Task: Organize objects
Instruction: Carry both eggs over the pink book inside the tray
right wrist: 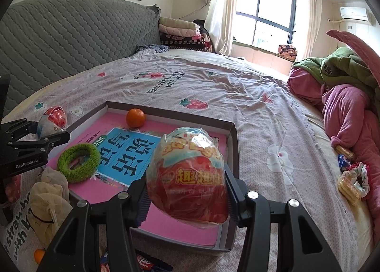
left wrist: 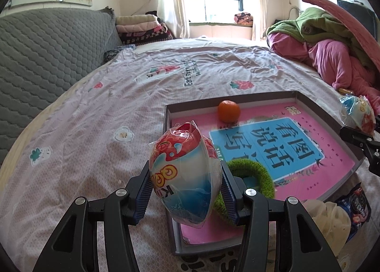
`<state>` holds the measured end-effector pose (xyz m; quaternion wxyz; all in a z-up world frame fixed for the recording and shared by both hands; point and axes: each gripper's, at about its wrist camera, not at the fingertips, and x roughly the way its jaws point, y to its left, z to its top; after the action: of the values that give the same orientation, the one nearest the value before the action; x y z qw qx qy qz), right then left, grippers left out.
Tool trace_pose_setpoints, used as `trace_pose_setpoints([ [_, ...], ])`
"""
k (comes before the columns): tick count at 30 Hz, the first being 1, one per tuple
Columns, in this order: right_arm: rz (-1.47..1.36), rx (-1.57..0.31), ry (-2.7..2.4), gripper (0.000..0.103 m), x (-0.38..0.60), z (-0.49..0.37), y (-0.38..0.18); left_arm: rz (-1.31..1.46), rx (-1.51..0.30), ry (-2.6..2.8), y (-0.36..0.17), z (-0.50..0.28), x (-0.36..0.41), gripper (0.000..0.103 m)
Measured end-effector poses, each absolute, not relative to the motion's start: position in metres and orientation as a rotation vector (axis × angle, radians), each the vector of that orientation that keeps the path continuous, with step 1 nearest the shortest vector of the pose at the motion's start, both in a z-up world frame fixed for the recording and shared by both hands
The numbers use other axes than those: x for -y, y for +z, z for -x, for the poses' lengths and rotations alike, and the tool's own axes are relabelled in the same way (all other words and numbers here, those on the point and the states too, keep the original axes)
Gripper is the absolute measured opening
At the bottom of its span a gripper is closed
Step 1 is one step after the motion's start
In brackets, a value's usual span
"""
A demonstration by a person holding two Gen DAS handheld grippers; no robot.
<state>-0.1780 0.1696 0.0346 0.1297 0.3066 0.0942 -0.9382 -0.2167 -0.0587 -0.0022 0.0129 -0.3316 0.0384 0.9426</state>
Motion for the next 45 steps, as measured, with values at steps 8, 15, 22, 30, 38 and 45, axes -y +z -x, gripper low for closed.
trace_pose_setpoints([
  [8,-0.936,-0.287,-2.696,0.053,-0.165,0.179,0.026,1.061,-0.123,2.924,-0.010,0.217,0.057,0.054],
  [15,-0.980,-0.287,-2.680,0.053,-0.163,0.182,0.020,1.112,-0.059,2.891,-0.016,0.221,0.061,0.054],
  [22,-1.037,-0.291,-2.671,0.053,-0.164,0.185,0.014,1.156,-0.009,2.861,-0.020,0.225,0.064,0.054],
  [30,-1.059,-0.297,-2.671,0.053,-0.165,0.187,0.011,1.186,0.045,2.827,-0.024,0.229,0.068,0.054],
  [38,-1.098,-0.300,-2.665,0.053,-0.166,0.191,0.008,1.215,0.084,2.805,-0.029,0.236,0.068,0.058],
  [45,-1.126,-0.276,-2.653,0.053,-0.168,0.193,0.006,1.220,0.112,2.793,-0.029,0.237,0.070,0.058],
])
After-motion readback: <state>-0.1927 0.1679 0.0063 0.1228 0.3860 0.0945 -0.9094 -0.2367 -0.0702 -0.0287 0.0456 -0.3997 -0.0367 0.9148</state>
